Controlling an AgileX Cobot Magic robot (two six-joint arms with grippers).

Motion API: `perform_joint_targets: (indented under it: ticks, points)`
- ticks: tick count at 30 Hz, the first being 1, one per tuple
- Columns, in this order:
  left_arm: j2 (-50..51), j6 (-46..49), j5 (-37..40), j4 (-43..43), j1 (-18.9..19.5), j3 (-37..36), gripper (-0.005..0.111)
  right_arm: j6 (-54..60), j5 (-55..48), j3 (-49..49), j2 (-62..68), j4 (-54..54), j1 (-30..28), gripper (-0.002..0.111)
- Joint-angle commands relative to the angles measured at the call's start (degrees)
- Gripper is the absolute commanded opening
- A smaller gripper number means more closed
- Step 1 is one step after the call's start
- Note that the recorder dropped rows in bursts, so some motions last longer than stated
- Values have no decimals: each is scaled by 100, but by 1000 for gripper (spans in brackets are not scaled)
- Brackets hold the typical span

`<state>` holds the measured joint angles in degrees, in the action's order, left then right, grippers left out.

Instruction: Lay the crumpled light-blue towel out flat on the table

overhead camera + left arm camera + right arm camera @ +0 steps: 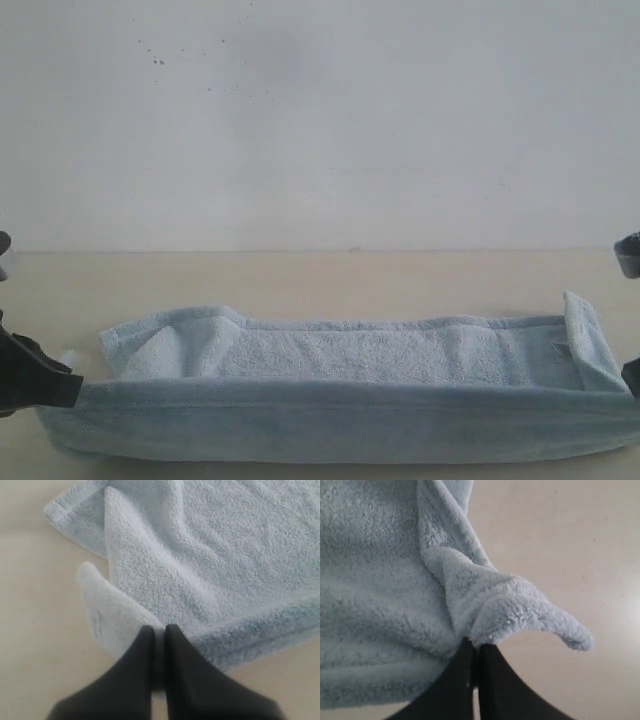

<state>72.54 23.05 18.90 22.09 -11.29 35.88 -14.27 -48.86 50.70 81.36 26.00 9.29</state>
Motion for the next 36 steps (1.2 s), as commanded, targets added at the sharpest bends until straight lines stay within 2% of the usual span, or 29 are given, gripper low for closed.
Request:
perform_joint_targets:
  ticks: [1,4,8,11,12,15,17,20,22,24,28,30,32,33,36]
  points:
    - [-51,-32,238,-39,5,-22,6,-81,-128,-331,-61,117,-20,0]
    - [-51,131,340,-66,5,-22,22,-81,-266,-446,-61,117,-20,0]
    - [-51,196,314,71,5,-22,55,-81,-347,-473,-61,-37,-20,2]
    - [-51,205,89,298,5,-22,73,-55,-463,-473,-61,-126,-20,18]
    - [-51,205,-37,361,5,-22,75,-2,-485,-473,-61,-126,-20,29]
    - [-61,205,-469,632,5,-22,75,11,-464,-473,-74,-84,-20,52]
    - [-64,205,-776,863,5,-1,75,-23,-454,-416,-76,-84,-20,58]
    - [-64,205,-1087,1068,5,38,75,-50,-548,-92,-76,-172,-20,58]
    - [-64,205,-1185,1196,5,47,74,-50,-586,192,-76,-240,-20,58]
    - [-52,205,-1132,1197,5,47,67,-63,-517,472,-76,-317,-20,58]
    - [135,303,-854,1197,-147,47,39,-93,24,592,-50,-444,-20,56]
    - [249,583,-701,1197,-277,47,23,-93,35,592,84,-447,-20,42]
    - [385,1159,-460,1197,-418,47,5,-186,-143,592,304,-447,-20,17]
    - [452,1446,-315,1197,-483,47,4,-299,-274,592,434,-447,-20,1]
    - [611,1917,271,1197,-542,47,4,-724,-693,592,750,-497,-69,1]
